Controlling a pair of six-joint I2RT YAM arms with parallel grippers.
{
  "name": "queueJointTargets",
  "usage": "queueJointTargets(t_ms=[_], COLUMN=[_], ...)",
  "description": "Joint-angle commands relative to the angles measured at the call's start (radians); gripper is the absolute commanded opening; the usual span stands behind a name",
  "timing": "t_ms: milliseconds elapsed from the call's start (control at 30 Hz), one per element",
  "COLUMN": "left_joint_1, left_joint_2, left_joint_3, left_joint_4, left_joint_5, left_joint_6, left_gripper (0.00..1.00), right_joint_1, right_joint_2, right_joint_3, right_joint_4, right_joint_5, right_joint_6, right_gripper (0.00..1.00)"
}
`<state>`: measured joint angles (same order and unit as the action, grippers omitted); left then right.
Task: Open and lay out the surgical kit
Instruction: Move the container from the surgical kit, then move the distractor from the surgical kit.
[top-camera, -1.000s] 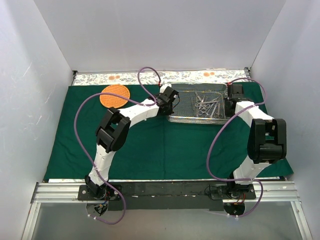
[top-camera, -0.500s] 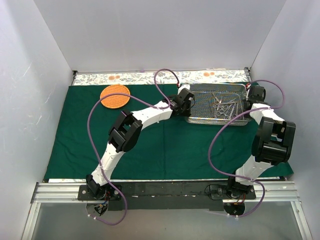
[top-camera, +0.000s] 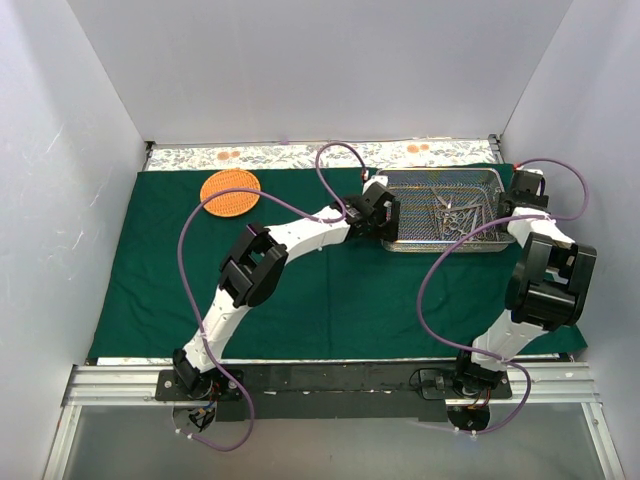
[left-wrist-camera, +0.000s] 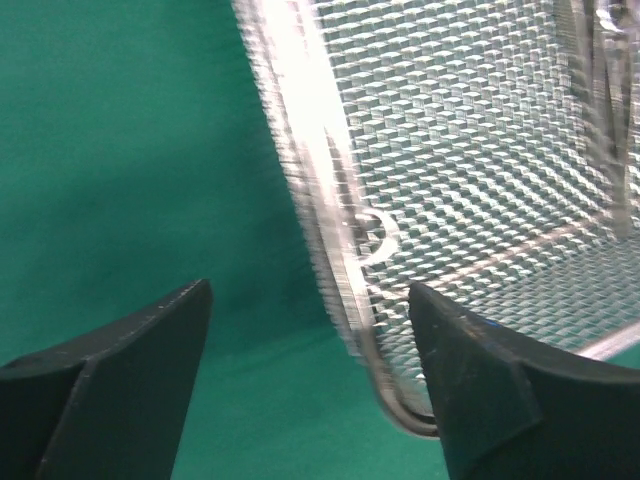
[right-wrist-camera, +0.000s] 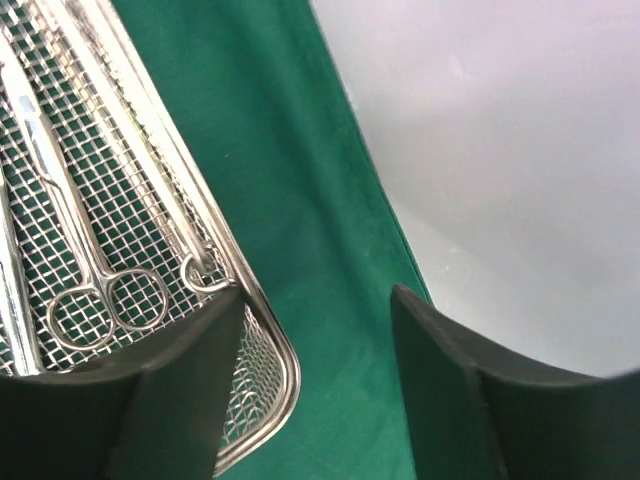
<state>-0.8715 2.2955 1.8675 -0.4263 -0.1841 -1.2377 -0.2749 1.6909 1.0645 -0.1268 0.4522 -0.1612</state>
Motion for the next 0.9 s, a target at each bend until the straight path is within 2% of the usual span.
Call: queueJointTargets(t_ms=[0,100,233,333,367,433,567,633,700,867], left_joint_1=[0.060,0.127,0.251,0.346,0.373,0.428,0.450,0.456,0.457,0.485], left_joint_2=[-0.145,-0.236,-0.352,-0.380,-0.374,-0.348,-0.305,-0.268,-0.208,-0.107], left_joint_3=[0.007,-0.066,-0.203,-0.286,-0.287,-0.266,-0.234,-0.190,-0.159,-0.071], left_joint_4=[-0.052,-0.040,0.012,0.058,0.070,0.073,0.122,0.130,0.133,0.133], left_joint_5=[-0.058,-0.035,0.014,0.049,0.087,0.126,0.130,0.126,0.103,0.057], left_joint_6=[-0.034,-0.058,-0.071,-0.052,-0.048,-0.040,0.036,0.050,0.060,0.076], left_gripper=[0.89,0.97,0.98,0.98,0.98,0.98,0.98,0.98,0.98,0.98], right_joint_1=[-0.003,0.022,0.078,0.137,0.170,0.197,0.264,0.273,0.341,0.449], right_joint_2=[-0.066,-0.094,-0.137,-0.165,-0.169,-0.174,-0.180,-0.183,-0.175,-0.140], right_joint_3=[0.089,0.104,0.097,0.084,0.084,0.087,0.086,0.080,0.080,0.107], right_joint_4=[-0.006,-0.048,-0.080,-0.088,-0.088,-0.103,-0.105,-0.088,-0.062,-0.053], right_joint_5=[0.020,0.006,0.009,-0.007,-0.012,-0.035,-0.121,-0.274,-0.367,-0.476], right_joint_6=[0.095,0.150,0.221,0.268,0.275,0.302,0.312,0.313,0.312,0.293], right_gripper=[0.71,0.77,0.85,0.88,0.98,0.98,0.98,0.98,0.98,0.99])
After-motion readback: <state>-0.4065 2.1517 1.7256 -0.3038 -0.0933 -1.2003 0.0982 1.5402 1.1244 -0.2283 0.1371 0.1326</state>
